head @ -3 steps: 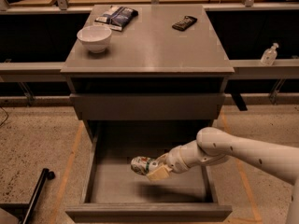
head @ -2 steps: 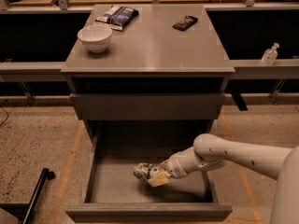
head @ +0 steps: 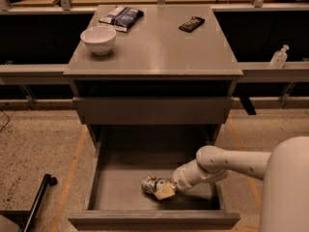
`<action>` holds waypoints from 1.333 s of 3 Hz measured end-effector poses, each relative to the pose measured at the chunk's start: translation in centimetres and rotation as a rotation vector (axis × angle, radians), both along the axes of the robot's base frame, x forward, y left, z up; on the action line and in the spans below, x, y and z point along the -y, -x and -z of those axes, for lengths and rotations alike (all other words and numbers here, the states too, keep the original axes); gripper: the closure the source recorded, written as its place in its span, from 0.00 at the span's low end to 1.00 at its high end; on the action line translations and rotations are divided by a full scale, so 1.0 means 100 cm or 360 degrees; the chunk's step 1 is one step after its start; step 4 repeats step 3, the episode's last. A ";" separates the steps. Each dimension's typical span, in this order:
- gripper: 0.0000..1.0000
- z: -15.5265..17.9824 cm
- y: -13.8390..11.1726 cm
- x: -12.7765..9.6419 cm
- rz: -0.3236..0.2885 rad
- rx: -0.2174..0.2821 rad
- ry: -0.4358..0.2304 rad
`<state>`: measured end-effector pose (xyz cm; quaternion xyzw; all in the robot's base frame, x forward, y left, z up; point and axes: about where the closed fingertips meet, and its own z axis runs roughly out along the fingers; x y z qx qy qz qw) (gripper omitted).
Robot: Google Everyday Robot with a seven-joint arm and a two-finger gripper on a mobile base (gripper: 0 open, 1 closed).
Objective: Place 7up can into middle drawer
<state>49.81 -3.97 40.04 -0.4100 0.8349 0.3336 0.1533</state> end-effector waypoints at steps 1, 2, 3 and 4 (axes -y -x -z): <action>0.13 0.008 0.001 -0.002 0.0007 -0.0019 0.0034; 0.00 0.010 0.001 -0.004 0.0011 -0.0047 0.0064; 0.00 0.010 0.001 -0.004 0.0011 -0.0047 0.0064; 0.00 0.010 0.001 -0.004 0.0011 -0.0047 0.0064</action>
Offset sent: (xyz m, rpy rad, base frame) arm 0.0010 0.0037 -0.0113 -0.0666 0.0457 -0.0159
